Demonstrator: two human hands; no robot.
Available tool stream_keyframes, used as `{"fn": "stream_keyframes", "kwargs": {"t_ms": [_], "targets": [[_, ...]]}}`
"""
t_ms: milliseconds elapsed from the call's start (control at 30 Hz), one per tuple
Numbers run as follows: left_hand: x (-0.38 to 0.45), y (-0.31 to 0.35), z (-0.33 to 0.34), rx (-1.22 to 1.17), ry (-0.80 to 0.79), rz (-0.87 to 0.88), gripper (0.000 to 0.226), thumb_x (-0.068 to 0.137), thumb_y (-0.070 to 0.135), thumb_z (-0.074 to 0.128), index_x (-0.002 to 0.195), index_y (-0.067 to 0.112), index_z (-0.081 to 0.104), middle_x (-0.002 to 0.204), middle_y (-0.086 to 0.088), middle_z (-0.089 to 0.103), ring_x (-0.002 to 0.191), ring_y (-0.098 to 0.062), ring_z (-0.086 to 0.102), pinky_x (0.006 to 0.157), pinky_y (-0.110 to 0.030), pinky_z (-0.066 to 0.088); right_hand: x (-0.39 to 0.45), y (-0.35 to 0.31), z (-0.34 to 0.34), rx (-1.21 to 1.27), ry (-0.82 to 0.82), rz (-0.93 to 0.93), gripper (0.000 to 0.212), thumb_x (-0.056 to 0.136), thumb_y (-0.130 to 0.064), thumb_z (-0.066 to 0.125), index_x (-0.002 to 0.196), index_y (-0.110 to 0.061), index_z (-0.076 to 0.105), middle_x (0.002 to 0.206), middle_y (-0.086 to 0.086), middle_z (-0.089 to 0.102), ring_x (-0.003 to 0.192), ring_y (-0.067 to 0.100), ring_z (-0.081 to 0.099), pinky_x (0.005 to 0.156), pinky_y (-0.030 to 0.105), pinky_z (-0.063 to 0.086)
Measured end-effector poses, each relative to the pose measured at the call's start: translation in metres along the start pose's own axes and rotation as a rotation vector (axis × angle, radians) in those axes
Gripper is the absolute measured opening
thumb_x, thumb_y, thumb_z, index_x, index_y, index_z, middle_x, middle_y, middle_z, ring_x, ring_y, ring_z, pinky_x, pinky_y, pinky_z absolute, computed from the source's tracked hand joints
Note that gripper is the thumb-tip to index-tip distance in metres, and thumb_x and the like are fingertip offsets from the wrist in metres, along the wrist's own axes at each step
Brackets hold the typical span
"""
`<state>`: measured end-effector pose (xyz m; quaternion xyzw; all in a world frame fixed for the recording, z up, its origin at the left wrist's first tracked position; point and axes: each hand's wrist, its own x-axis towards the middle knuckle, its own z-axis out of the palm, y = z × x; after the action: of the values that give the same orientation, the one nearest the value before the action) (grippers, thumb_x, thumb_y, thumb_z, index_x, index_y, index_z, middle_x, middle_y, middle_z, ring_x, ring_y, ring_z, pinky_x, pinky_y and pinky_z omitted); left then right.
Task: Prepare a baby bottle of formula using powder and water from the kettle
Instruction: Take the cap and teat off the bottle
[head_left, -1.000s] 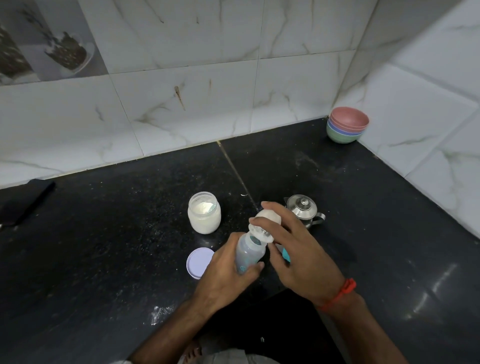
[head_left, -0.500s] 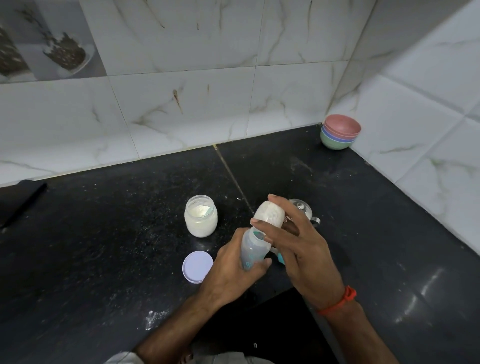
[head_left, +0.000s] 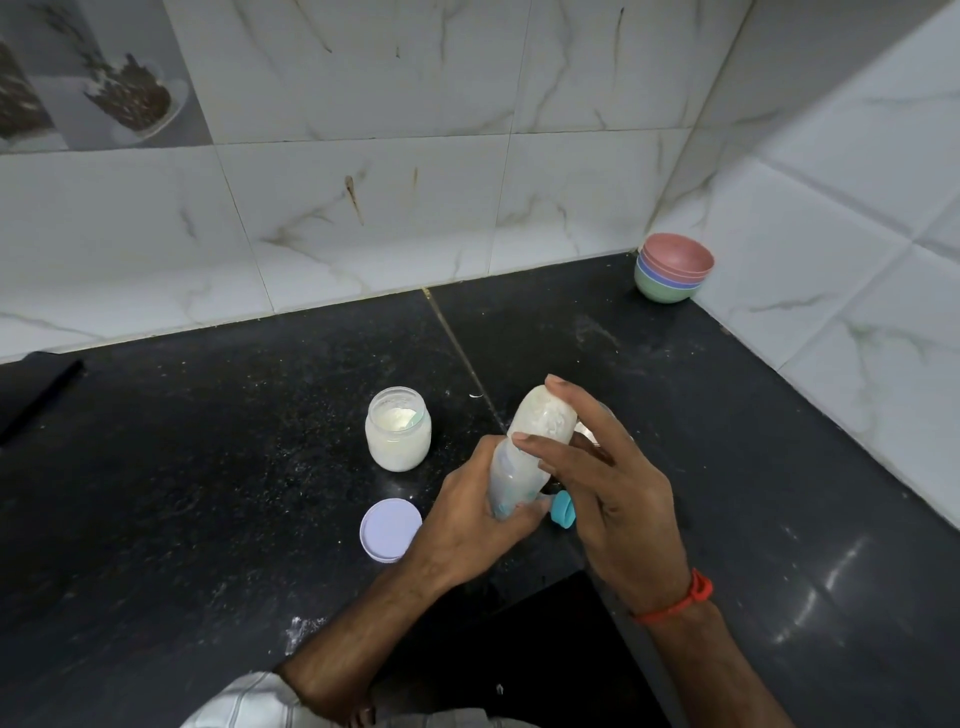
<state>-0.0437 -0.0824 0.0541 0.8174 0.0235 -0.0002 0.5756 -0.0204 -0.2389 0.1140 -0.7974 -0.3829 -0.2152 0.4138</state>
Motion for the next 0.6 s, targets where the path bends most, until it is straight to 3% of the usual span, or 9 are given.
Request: {"fn": "stream_keyframes", "kwargs": {"t_ms": [133, 267, 333, 600], "targets": [[0.0002, 0.0025, 0.0006, 0.008, 0.002, -0.008, 0.062, 0.088, 0.034, 0.081, 0.137, 0.030, 0.044, 0.136, 0.008, 0.060, 0.124, -0.015, 0.060, 0.104, -0.032, 0.057, -0.0012, 0.0015, 0.0006, 0.021, 0.009, 0.007, 0.037, 0.091, 0.020, 0.058, 0.114, -0.002, 0.075, 0.149, 0.024, 0.049, 0.140, 0.004, 0.048, 0.108, 0.026, 0.049], [-0.0005, 0.0054, 0.0014, -0.014, 0.002, -0.010, 0.059, 0.089, 0.032, 0.081, 0.131, 0.038, 0.040, 0.132, 0.015, 0.057, 0.119, -0.008, 0.059, 0.094, -0.012, 0.052, -0.0022, 0.0032, 0.0023, 0.021, 0.028, 0.000, 0.036, 0.090, 0.020, 0.059, 0.114, -0.001, 0.075, 0.148, 0.025, 0.049, 0.141, 0.007, 0.048, 0.108, 0.027, 0.049], [-0.0004, 0.0063, 0.0011, -0.022, 0.004, -0.007, 0.060, 0.089, 0.033, 0.081, 0.131, 0.040, 0.039, 0.130, 0.017, 0.056, 0.117, -0.006, 0.059, 0.092, -0.009, 0.050, -0.0019, 0.0033, 0.0029, 0.033, 0.041, 0.003, 0.036, 0.091, 0.020, 0.058, 0.114, -0.001, 0.075, 0.147, 0.026, 0.049, 0.140, 0.009, 0.049, 0.107, 0.028, 0.050], [0.0045, 0.0059, 0.0033, -0.015, -0.004, -0.020, 0.062, 0.089, 0.034, 0.080, 0.136, 0.036, 0.040, 0.134, 0.016, 0.054, 0.124, -0.009, 0.055, 0.104, -0.026, 0.053, -0.0009, 0.0078, 0.0017, 0.026, 0.042, 0.010, 0.041, 0.088, 0.024, 0.062, 0.115, -0.004, 0.074, 0.148, 0.024, 0.049, 0.143, 0.012, 0.047, 0.109, 0.029, 0.049]]}}
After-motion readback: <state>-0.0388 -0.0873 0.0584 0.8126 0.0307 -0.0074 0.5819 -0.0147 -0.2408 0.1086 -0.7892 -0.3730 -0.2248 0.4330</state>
